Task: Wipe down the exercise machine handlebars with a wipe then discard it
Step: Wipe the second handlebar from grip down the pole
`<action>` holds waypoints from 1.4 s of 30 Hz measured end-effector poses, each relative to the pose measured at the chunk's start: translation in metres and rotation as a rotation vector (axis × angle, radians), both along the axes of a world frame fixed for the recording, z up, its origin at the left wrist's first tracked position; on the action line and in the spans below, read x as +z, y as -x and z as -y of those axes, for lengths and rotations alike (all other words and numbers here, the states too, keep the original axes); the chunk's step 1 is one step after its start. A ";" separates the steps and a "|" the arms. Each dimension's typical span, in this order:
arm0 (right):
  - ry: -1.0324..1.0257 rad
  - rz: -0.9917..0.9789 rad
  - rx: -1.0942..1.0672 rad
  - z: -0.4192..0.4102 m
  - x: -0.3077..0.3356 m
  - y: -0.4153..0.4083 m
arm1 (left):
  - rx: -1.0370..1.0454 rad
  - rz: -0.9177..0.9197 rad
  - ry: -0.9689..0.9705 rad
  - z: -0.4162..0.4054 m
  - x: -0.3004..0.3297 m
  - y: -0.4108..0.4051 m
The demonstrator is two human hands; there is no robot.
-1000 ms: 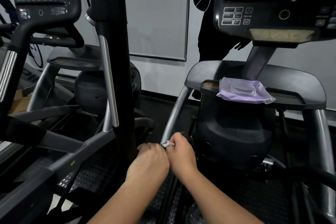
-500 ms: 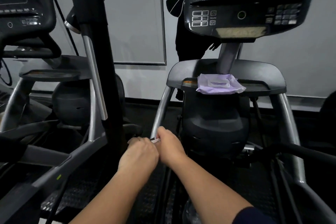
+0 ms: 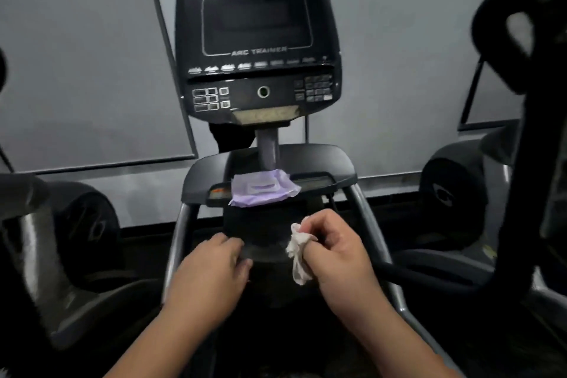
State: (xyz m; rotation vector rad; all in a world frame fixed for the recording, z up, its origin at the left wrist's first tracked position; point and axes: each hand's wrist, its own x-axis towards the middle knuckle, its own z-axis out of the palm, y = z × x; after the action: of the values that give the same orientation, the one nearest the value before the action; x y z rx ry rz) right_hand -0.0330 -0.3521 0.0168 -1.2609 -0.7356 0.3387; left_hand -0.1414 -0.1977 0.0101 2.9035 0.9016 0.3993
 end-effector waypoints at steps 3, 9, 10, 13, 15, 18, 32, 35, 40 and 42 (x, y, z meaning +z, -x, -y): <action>0.016 0.304 -0.145 0.043 0.036 -0.015 | -0.153 0.187 0.086 0.032 0.030 -0.043; -0.028 0.802 -0.534 0.132 0.094 -0.064 | -0.543 0.464 0.300 0.108 0.080 -0.125; -0.033 0.870 -0.590 0.143 0.103 -0.070 | -0.583 0.489 0.355 0.119 0.087 -0.135; -0.018 1.045 -0.764 0.174 0.128 -0.089 | -0.683 0.536 0.530 0.152 0.107 -0.161; -0.025 1.068 -0.853 0.191 0.142 -0.103 | -0.739 0.492 0.622 0.171 0.119 -0.175; -0.063 1.021 -0.887 0.204 0.155 -0.126 | -0.757 0.380 0.654 0.196 0.131 -0.194; 0.282 1.417 -0.853 0.182 0.178 -0.193 | -0.862 0.699 0.768 0.224 0.143 -0.273; 0.235 1.419 -0.886 0.181 0.187 -0.200 | -0.906 0.699 0.786 0.224 0.142 -0.274; 0.330 1.559 -0.915 0.177 0.177 -0.192 | -0.826 0.676 0.595 0.223 0.142 -0.276; 0.314 1.568 -0.931 0.179 0.188 -0.196 | -0.856 0.695 0.708 0.224 0.141 -0.276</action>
State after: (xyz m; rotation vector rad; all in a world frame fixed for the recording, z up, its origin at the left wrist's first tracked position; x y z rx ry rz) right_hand 0.1634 -0.5306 0.2043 -1.9095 -1.2465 -1.5224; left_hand 0.1348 -0.4214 0.1508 1.9760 -0.2742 0.7232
